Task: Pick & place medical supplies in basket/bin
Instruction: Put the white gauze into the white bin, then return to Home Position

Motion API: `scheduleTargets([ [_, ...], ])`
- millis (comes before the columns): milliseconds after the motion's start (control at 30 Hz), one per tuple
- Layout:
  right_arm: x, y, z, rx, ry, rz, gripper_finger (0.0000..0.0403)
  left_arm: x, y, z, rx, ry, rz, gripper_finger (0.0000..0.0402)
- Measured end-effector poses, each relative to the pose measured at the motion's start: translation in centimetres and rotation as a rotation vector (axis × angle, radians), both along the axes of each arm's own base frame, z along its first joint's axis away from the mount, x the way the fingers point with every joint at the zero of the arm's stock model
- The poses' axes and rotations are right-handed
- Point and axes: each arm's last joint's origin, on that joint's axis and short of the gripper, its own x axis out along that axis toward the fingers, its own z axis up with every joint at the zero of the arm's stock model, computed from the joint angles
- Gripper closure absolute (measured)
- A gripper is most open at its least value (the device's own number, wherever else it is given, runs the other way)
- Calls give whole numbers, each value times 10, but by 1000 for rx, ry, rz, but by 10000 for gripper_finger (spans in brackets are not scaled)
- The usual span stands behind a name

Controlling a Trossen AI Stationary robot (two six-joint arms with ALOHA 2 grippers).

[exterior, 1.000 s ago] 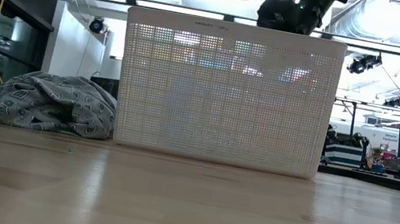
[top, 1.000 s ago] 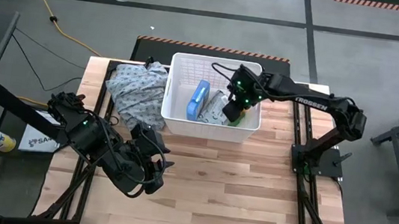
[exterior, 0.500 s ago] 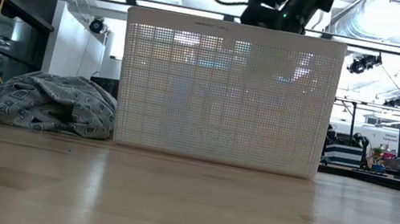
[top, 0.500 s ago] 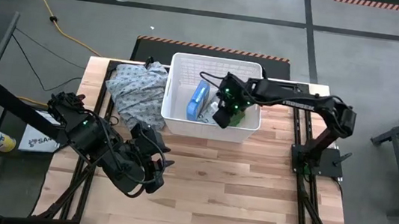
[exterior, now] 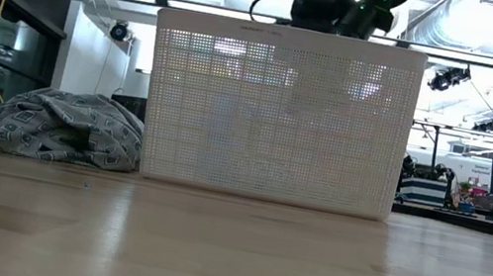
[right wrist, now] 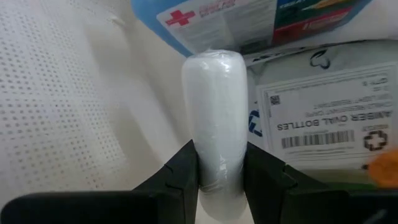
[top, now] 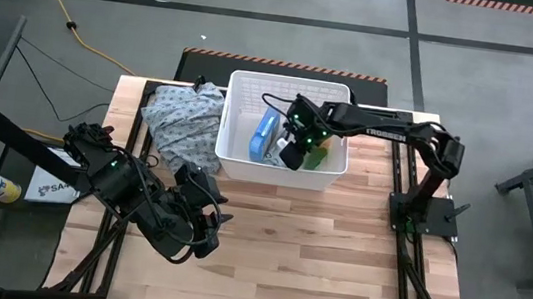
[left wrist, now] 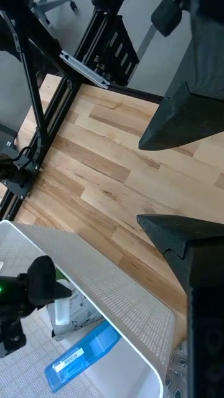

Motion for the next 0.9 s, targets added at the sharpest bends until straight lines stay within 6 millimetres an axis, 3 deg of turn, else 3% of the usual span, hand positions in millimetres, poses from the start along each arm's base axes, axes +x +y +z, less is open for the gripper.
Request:
scheduleTargets([
  [500, 0, -8, -4, 17, -20, 42, 303, 0, 0, 0, 4, 5, 0, 190],
  [900, 1, -9, -3, 0, -40, 64, 249, 0, 0, 0, 4, 5, 0, 190],
])
